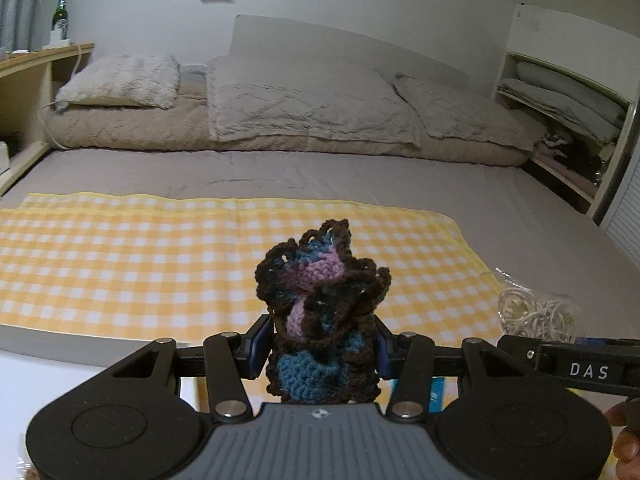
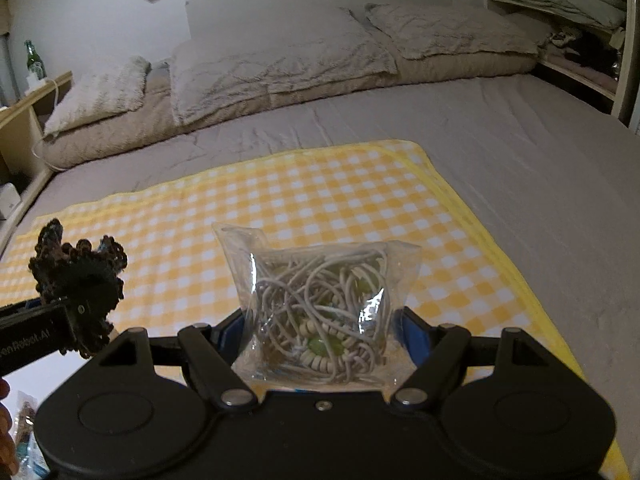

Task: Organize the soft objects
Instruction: 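Lift the crocheted piece and cable bag and carry both toward the white box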

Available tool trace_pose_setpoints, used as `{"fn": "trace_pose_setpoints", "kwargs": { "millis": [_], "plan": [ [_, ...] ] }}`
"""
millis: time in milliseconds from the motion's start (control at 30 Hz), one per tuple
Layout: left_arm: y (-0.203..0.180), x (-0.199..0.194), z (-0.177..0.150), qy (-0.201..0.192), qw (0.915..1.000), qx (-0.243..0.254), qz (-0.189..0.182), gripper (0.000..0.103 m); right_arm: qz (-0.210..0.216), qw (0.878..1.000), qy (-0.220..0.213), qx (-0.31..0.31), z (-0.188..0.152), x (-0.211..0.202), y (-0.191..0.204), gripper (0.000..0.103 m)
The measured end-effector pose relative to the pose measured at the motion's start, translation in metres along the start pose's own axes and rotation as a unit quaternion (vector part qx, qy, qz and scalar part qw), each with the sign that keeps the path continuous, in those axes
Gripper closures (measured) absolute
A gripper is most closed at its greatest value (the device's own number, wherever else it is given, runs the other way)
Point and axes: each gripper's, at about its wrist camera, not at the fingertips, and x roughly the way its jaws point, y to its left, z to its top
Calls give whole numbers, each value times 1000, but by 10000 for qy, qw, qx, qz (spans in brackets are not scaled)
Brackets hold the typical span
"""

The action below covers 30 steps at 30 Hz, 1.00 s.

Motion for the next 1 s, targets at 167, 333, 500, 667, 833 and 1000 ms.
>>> {"fn": "trace_pose_setpoints", "kwargs": {
  "millis": [167,333,500,667,833,1000],
  "plan": [
    [25,-18,0,-83,9998,-53,162,52,115,9998,-64,-118,0,-6,17,25],
    [55,-34,0,-108,9991,-128,391,52,268,9994,-32,-219,1,-6,37,25],
    [86,-49,-2,-151,9976,-252,633,52,473,9984,44,-313,0,-4,63,25],
    [113,-61,-2,-171,9955,-395,841,52,729,9964,113,-430,-2,-3,96,25],
    [138,-72,-5,-176,9931,-516,1035,52,1002,9929,163,-615,-6,-3,132,25],
    [163,-79,-14,-148,9912,-597,1176,52,1290,9879,226,-837,-12,-4,169,25]
  ]
}}
